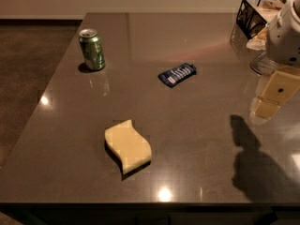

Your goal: Move rxbar blueberry near sponge

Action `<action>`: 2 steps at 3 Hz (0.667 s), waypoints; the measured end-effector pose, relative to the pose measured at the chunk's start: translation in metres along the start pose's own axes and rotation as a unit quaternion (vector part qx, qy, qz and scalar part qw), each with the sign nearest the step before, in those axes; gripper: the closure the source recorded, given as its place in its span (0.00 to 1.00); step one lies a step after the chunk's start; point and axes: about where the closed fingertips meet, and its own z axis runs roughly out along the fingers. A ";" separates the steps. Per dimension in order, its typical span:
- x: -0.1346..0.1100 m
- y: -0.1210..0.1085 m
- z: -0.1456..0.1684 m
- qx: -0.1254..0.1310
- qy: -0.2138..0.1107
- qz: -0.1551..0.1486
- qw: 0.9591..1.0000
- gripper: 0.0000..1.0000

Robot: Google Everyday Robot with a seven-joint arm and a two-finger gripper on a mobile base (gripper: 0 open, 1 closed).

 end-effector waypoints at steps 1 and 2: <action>0.000 0.000 0.000 0.000 0.000 0.000 1.000 0.00; -0.007 -0.010 0.007 -0.011 -0.016 -0.012 1.000 0.00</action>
Offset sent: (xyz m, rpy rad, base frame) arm 0.0279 0.0103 -0.0095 0.0660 0.0423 0.0818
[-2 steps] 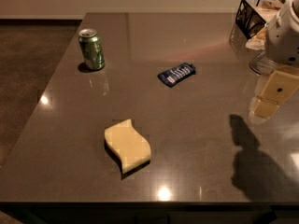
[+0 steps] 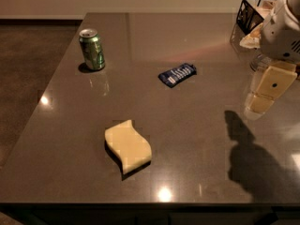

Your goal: Move rxbar blueberry near sponge

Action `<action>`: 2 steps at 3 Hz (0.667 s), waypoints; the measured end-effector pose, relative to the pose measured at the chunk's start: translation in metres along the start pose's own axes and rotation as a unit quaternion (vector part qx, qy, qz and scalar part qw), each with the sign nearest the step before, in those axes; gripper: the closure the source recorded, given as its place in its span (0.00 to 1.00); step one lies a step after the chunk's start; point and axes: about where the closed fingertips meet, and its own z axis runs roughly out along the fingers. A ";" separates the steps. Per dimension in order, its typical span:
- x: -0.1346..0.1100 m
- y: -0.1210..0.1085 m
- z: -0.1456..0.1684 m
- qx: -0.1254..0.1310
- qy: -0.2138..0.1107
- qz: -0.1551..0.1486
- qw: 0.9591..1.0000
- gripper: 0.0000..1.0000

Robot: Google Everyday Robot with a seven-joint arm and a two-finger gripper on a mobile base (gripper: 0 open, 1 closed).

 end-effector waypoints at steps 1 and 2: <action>-0.013 -0.022 0.017 -0.020 -0.013 -0.037 0.999 0.00; -0.032 -0.051 0.040 -0.048 -0.034 -0.084 0.995 0.00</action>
Offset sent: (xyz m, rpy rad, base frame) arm 0.1121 0.0393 -0.0348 0.0694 0.1140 0.3491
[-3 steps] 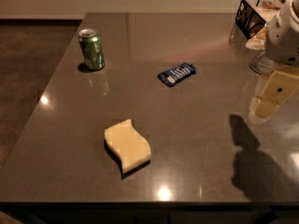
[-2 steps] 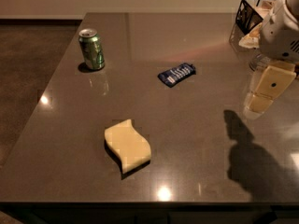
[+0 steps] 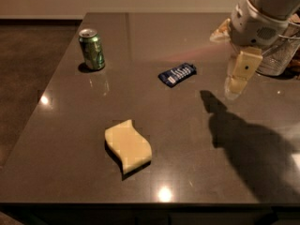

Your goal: Move rxbar blueberry near sponge

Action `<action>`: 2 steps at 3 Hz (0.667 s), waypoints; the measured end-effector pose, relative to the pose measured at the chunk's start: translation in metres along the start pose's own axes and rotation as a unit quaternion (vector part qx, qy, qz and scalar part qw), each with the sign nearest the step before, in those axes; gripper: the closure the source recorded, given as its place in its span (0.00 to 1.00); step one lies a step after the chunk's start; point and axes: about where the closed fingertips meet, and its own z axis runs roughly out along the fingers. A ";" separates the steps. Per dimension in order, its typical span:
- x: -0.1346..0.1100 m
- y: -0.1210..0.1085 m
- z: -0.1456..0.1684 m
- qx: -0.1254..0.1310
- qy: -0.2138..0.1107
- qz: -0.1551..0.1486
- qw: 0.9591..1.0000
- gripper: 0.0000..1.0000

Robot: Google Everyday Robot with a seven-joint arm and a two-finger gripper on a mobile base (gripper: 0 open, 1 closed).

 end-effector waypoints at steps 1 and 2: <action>-0.010 -0.032 0.029 -0.028 -0.003 -0.043 0.999 0.00; -0.021 -0.057 0.060 -0.054 -0.001 -0.081 0.995 0.00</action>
Offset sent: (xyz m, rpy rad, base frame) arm 0.0827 0.0412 -0.0658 -0.0746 0.1725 0.2987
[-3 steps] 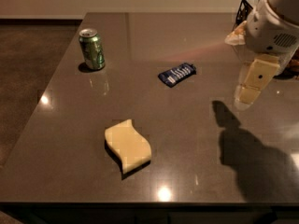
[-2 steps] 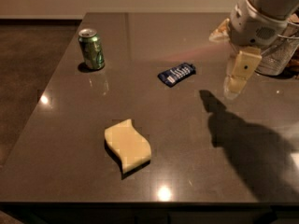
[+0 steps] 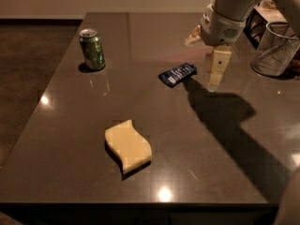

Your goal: Move rxbar blueberry near sponge

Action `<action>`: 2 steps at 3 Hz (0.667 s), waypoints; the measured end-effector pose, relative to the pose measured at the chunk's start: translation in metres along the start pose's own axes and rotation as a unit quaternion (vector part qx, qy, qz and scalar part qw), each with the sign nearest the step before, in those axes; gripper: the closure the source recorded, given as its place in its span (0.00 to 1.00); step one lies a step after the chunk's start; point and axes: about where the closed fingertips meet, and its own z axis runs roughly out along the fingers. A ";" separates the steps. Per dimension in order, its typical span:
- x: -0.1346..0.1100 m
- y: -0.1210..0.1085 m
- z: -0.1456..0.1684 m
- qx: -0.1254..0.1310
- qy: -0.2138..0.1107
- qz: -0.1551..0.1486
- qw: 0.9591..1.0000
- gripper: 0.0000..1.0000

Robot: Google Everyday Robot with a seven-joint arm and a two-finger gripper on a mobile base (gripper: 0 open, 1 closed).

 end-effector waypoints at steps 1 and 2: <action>-0.008 -0.019 0.028 -0.023 0.007 -0.030 0.999 0.00; -0.014 -0.036 0.053 -0.036 0.012 -0.051 0.998 0.00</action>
Offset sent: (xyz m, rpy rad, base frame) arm 0.0267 0.0294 -0.0551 -0.0923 0.1378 0.1634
